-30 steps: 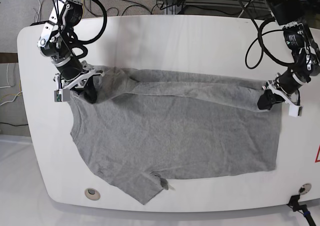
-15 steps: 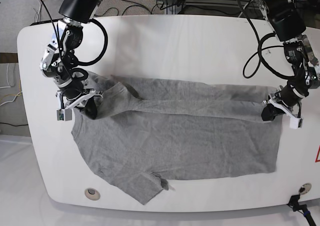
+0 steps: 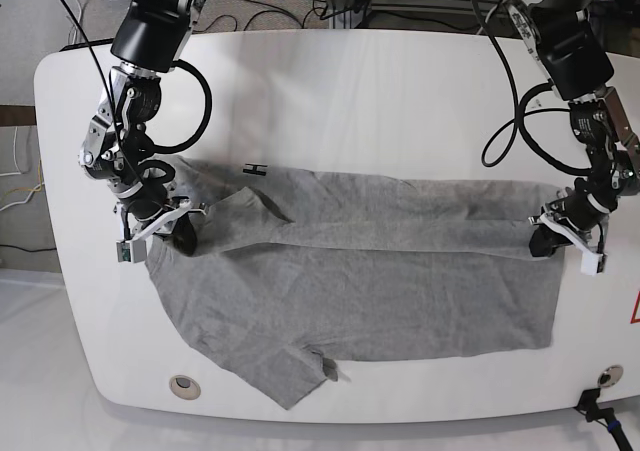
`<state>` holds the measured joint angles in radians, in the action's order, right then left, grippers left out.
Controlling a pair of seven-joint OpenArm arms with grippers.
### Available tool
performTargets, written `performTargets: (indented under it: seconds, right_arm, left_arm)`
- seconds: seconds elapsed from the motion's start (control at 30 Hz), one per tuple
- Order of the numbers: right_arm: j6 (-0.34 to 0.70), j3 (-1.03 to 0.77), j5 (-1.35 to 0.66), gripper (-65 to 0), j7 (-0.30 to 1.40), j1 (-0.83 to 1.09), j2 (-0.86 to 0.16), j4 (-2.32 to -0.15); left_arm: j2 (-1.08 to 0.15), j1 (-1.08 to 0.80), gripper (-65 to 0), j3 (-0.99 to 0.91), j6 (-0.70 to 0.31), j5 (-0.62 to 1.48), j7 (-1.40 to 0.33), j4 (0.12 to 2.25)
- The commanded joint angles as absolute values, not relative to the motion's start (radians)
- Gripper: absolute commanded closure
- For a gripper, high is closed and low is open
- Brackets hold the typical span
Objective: Fold the T-shirt properly
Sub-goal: 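Lift the shoulder edge and fold it over the shirt body, then open both grippers and raise them off the folded edge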
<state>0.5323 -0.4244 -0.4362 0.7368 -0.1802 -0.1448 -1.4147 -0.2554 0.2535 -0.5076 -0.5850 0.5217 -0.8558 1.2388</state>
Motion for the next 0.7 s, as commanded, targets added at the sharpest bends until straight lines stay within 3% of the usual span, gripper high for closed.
performTargets:
  seconds: [0.0, 0.3, 0.33, 0.37, 0.47, 0.53, 0.6, 0.67]
  right_arm:
    - [0.538, -0.427, -0.450, 0.0, 0.676, -0.206, -0.163, -1.406]
    - [0.532, -0.427, -0.450, -0.4, 0.667, -0.205, -0.163, -1.388]
    - [0.532, -0.427, -0.449, -5.4, 0.667, -0.206, -0.163, -1.388]
    - [0.532, -0.427, -0.437, -11.7, 0.667, -0.208, -0.163, -1.388]
    - [0.532, -0.427, -0.344, -31.4, 0.665, -0.228, -0.160, -1.388]
    - [0.532, -0.427, -0.300, -44.3, 0.662, -0.229, -0.159, -1.389]
    - [0.532, -0.427, -0.271, -52.8, 0.642, -0.228, -0.159, -1.395]
    - [0.532, -0.427, -0.248, -53.9, 0.639, -0.202, -0.159, -1.432]
  left_arm:
    - [-0.269, 0.283, 0.0, -0.510, -0.590, 0.499, -0.832, 1.257]
    - [-0.269, 0.286, 0.0, -0.510, -0.590, 0.455, -0.832, 1.257]
    - [-0.269, 0.286, 0.0, -0.510, -0.587, 0.455, -0.831, 1.257]
    - [-0.269, 0.286, -5.3, -0.510, -0.585, 0.455, -0.831, 1.257]
    - [-0.269, 0.286, -28.7, -0.510, -0.585, 0.455, -0.831, 1.257]
    - [-0.274, 0.286, -39.7, -0.510, -0.584, 0.440, -0.825, 1.257]
    - [-0.274, 0.285, -43.7, -0.510, -0.576, 0.366, -0.769, 1.262]
    - [-0.274, 0.280, -43.4, -0.510, -0.572, 0.298, -0.710, 1.262]
